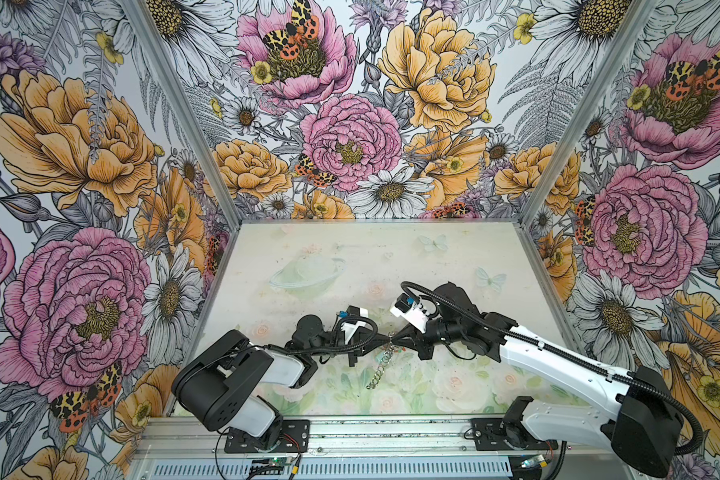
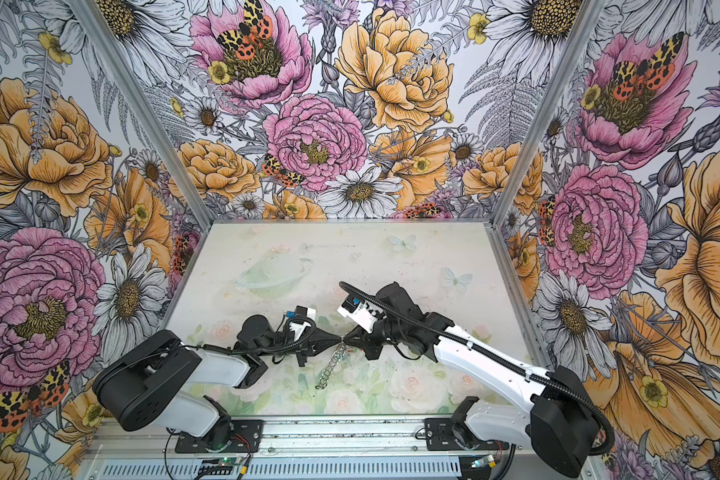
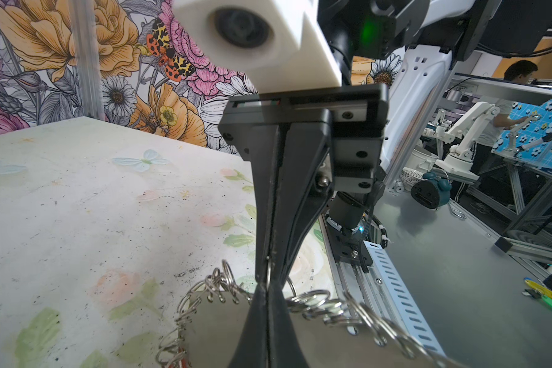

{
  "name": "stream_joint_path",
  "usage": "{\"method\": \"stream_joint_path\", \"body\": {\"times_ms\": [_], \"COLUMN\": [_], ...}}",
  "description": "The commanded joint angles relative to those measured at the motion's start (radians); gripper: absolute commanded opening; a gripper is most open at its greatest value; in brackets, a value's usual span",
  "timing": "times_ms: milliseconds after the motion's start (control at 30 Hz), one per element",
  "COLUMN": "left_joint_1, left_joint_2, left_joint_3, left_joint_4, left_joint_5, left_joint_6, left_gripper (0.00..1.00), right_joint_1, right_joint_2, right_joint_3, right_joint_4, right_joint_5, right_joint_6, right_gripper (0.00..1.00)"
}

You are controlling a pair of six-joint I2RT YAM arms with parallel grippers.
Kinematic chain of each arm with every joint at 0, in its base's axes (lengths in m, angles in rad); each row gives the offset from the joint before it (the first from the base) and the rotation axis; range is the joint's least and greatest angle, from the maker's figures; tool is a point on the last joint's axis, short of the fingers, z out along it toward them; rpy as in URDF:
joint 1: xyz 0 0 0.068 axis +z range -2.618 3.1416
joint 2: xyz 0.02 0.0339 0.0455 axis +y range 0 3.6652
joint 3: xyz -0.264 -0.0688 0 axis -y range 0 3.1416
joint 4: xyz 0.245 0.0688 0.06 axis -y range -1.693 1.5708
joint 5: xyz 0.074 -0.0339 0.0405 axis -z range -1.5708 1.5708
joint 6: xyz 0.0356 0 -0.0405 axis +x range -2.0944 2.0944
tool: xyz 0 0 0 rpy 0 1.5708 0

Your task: Put the keys on the keyring

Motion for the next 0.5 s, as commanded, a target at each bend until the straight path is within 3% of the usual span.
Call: {"method": "stream_joint_path", "body": {"times_ms": [0,200,467], "left_joint_1": [0.008,-0.009,-0.032], "left_joint_2": [-0.044,-0.221,-0.258], "left_joint_3": [0.015,0.055,0.065], "left_joint_4": [-0.03,-0.495,-0.511], "left_joint_5": [-0.011,-0.135,-0.131], "left_joint_6": [0.058,0.266,0.273], "left_gripper": [0.17,0.25,0.28], "right_joint_1": [0.01,0.02,0.077], "right_joint_2": [-0.009,0.081,0.206], "right_joint_3": [0.082,0.272,0.462], "right_joint_4": [-0.07,-0.44,-0.626], "right_joint_5": [0.053,0.114,0.163], "right_joint_6": [-0.01,-0.132,-0.241], "right_gripper": [0.0,0.0,0.0]}}
